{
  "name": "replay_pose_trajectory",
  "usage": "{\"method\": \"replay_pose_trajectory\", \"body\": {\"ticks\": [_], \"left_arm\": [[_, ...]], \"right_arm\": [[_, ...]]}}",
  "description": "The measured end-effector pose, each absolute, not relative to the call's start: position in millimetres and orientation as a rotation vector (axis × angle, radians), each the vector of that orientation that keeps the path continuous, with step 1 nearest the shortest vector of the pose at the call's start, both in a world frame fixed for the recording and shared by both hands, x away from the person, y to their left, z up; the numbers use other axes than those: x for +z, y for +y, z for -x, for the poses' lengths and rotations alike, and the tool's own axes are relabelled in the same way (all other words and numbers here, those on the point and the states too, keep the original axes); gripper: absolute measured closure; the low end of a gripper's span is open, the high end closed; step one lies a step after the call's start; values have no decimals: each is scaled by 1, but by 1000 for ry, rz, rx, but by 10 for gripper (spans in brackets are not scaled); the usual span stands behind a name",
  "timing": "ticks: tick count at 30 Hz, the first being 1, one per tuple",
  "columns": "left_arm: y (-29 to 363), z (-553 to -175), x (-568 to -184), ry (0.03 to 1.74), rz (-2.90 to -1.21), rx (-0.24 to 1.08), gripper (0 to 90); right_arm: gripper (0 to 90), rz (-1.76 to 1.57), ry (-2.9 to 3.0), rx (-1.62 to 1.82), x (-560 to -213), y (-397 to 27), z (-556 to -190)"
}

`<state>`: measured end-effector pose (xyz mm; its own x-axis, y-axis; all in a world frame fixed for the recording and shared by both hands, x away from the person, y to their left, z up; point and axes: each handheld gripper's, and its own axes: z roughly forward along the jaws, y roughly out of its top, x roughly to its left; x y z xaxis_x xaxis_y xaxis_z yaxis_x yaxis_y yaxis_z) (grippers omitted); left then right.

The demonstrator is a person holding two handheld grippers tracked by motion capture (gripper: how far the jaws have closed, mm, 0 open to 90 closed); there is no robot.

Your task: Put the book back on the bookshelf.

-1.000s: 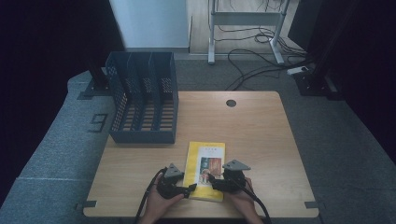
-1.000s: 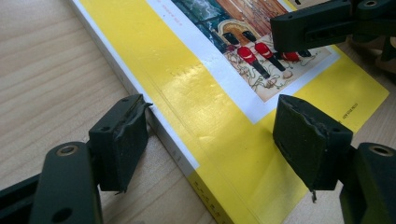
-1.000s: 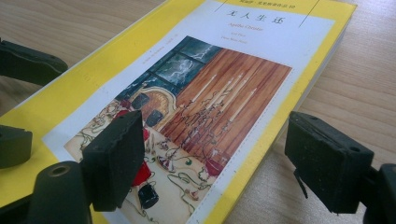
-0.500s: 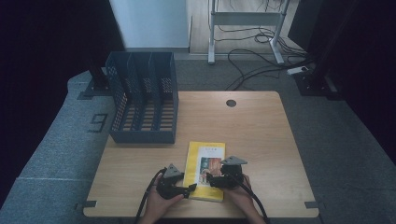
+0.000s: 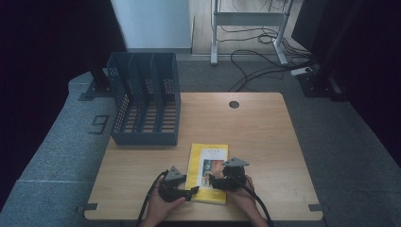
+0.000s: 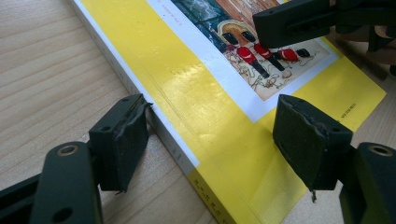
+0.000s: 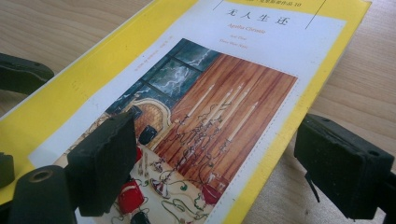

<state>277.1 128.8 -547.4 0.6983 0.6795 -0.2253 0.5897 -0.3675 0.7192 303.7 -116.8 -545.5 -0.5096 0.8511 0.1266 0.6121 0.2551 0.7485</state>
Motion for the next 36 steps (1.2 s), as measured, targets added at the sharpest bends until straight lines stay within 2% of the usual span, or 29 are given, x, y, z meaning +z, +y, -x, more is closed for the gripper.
{"method": "replay_pose_trajectory", "body": {"ticks": [15, 36], "left_arm": [[129, -278, -548, 964, -2076, 134, 262], [130, -278, -548, 958, -2077, 131, 262]], "right_arm": [[179, -1299, 2216, 1139, -537, -118, -299], [305, -1107, 2168, 1221, -513, -113, -285]]}}
